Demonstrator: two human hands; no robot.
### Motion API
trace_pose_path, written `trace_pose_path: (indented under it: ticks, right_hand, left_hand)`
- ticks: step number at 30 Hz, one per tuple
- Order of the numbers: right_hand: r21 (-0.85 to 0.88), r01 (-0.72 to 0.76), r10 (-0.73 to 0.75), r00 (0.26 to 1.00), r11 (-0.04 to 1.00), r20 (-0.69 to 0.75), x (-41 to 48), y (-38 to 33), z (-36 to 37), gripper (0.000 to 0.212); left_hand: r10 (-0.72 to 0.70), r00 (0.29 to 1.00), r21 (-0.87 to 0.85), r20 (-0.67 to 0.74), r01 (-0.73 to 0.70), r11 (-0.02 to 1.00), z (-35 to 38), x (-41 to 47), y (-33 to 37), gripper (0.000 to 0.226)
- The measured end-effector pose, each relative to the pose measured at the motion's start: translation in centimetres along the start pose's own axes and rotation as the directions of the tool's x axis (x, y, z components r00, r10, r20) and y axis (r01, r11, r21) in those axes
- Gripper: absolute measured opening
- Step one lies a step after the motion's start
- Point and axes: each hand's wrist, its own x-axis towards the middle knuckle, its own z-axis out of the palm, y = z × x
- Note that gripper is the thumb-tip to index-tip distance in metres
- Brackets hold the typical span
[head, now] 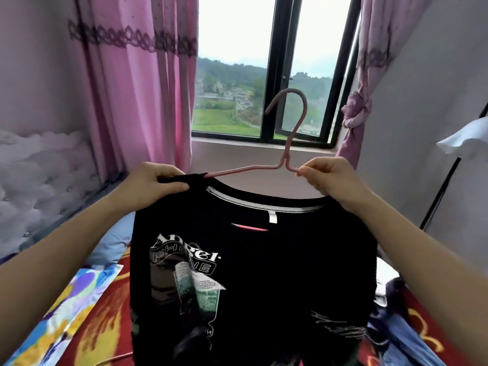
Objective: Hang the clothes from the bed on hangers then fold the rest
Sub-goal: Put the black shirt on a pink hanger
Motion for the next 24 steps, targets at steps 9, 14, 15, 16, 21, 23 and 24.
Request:
trace_pose_path:
  ticks: [9,14,15,16,21,23,24]
  right_hand:
    - [-0.003,0.040,-0.039,0.981,0.999,0.191,0.3,-0.7,5.3,0.017]
    - [-0.024,0.030,-0.021,0.946,0.999,0.323,0.2,-2.2,9.3,0.017]
    - [-0.036,0.035,-0.021,0.939,0.999,0.344,0.2,-2.6,10.1,0.018]
    - [-0.040,0.044,-0.026,0.930,0.998,0.366,0.2,-3.1,11.1,0.018]
    - [0.016,0.089,-0.086,0.874,0.996,0.477,-1.3,-5.0,15.4,0.015]
    - [0.055,0.121,-0.131,0.839,0.991,0.527,-2.2,-6.1,17.0,0.011]
    - [0.076,0.151,-0.167,0.810,0.986,0.562,-2.9,-6.9,17.9,0.008]
  left_hand:
    - [-0.031,0.998,0.031,-0.058,0.033,0.999,-4.1,-5.5,-2.6,0.024]
    - [-0.059,0.995,0.197,-0.075,0.073,0.978,-7.3,-8.8,-4.5,0.026]
    - [-0.082,0.993,0.208,-0.088,0.099,0.973,-7.9,-9.7,-4.8,0.024]
    - [-0.113,0.987,0.210,-0.112,0.135,0.968,-8.6,-10.7,-5.3,0.022]
    - [-0.261,0.932,0.257,-0.253,0.325,0.910,-11.0,-17.0,-6.0,0.032]
    - [-0.314,0.893,0.264,-0.321,0.403,0.876,-11.7,-20.6,-5.6,0.039]
    - [-0.338,0.859,0.270,-0.384,0.455,0.849,-11.9,-22.9,-5.1,0.039]
